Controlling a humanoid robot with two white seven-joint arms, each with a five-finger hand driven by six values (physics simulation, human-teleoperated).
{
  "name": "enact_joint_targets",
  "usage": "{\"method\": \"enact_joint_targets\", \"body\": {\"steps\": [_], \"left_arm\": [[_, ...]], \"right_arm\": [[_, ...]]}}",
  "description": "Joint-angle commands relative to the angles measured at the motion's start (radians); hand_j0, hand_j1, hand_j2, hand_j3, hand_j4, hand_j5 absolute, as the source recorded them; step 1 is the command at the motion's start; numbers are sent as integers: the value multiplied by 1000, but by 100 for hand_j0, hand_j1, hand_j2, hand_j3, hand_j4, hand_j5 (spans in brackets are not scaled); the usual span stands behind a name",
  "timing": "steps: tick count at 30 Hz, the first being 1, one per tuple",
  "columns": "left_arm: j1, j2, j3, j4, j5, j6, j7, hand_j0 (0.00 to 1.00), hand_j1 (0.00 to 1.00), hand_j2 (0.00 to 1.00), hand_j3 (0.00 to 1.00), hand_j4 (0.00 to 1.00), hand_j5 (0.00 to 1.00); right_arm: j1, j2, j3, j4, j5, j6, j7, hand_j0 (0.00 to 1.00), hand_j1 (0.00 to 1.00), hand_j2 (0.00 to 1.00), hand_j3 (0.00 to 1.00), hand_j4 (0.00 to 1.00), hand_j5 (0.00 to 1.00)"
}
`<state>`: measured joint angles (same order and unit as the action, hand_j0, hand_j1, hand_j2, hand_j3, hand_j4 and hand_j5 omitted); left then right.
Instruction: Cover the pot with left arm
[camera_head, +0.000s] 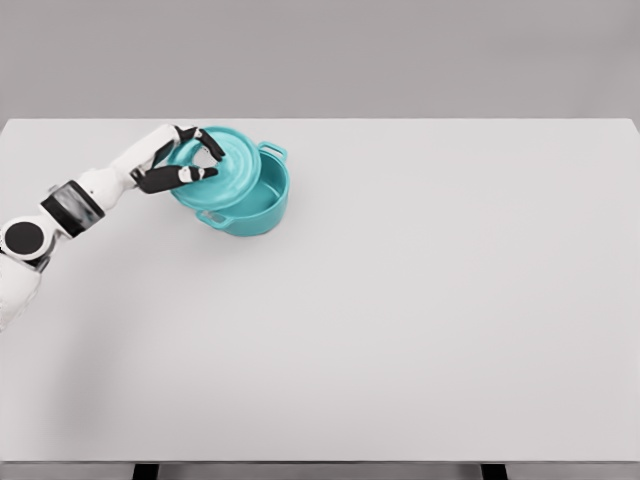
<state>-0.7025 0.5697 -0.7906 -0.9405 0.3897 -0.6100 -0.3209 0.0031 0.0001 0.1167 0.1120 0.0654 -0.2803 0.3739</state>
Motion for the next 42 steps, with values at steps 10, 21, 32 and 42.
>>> {"method": "enact_joint_targets", "body": {"steps": [10,21,32,42], "left_arm": [[-34,-47,-22,66,3,22,-29,37,37,37,37,37,37],[-54,-96,-24,123,-12,22,-30,38,38,38,38,38,38],[-57,-119,-32,152,-28,24,-30,38,38,38,38,38,38],[-55,-134,-32,154,-35,24,-27,38,38,38,38,38,38]], "right_arm": [[0,0,0,0,1,0,0,100,100,100,100,100,100],[0,0,0,0,1,0,0,100,100,100,100,100,100],[0,0,0,0,1,0,0,100,100,100,100,100,100],[0,0,0,0,1,0,0,100,100,100,100,100,100]]}}
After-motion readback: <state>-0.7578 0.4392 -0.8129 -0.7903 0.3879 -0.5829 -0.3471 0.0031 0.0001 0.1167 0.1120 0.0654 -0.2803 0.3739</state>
